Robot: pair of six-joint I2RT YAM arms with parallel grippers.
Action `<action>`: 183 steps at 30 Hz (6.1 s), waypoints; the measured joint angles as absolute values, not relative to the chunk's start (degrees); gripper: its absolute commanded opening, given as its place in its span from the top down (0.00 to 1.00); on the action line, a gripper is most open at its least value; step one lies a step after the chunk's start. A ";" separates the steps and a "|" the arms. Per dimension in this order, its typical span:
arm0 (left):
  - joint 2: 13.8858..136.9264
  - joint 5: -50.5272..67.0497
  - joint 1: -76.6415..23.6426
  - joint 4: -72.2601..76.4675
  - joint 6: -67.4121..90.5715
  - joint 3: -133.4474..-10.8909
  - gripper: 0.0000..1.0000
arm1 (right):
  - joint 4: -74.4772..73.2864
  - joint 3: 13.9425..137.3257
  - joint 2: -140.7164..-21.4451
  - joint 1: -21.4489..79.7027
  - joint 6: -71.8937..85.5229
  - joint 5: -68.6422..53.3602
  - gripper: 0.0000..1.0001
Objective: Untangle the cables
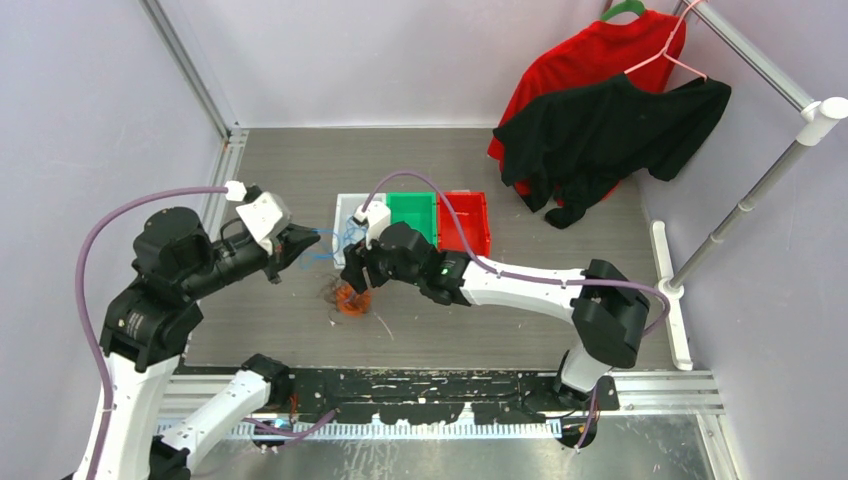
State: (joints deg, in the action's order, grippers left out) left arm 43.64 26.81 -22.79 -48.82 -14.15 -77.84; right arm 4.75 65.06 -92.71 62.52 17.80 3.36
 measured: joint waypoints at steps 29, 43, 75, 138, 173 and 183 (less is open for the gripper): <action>44.88 34.65 -22.79 -52.23 -14.13 -83.44 1.00 | 8.29 51.42 -74.81 66.61 16.27 5.26 0.23; 46.22 36.45 -22.79 -52.25 -14.06 -83.92 1.00 | 10.83 63.42 -83.83 69.28 12.32 1.89 0.25; 49.71 39.75 -22.79 -42.72 -9.91 -97.41 1.00 | 18.98 51.03 -99.00 67.96 23.62 12.91 0.50; 84.27 12.95 -20.27 -20.43 -36.01 -82.59 1.00 | -5.69 44.80 -65.30 64.45 26.72 40.36 0.27; 92.05 9.78 -21.58 -27.66 -36.56 -73.91 0.93 | -7.40 45.43 -65.73 59.81 29.32 36.97 0.27; 98.26 9.19 -21.74 -38.15 -37.32 -80.88 0.25 | -8.62 46.09 -65.73 58.96 29.69 34.33 0.27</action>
State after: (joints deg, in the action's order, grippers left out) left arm 98.26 9.19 -21.74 -38.15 -37.32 -80.88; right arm -8.62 46.09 -65.73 58.96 29.69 34.33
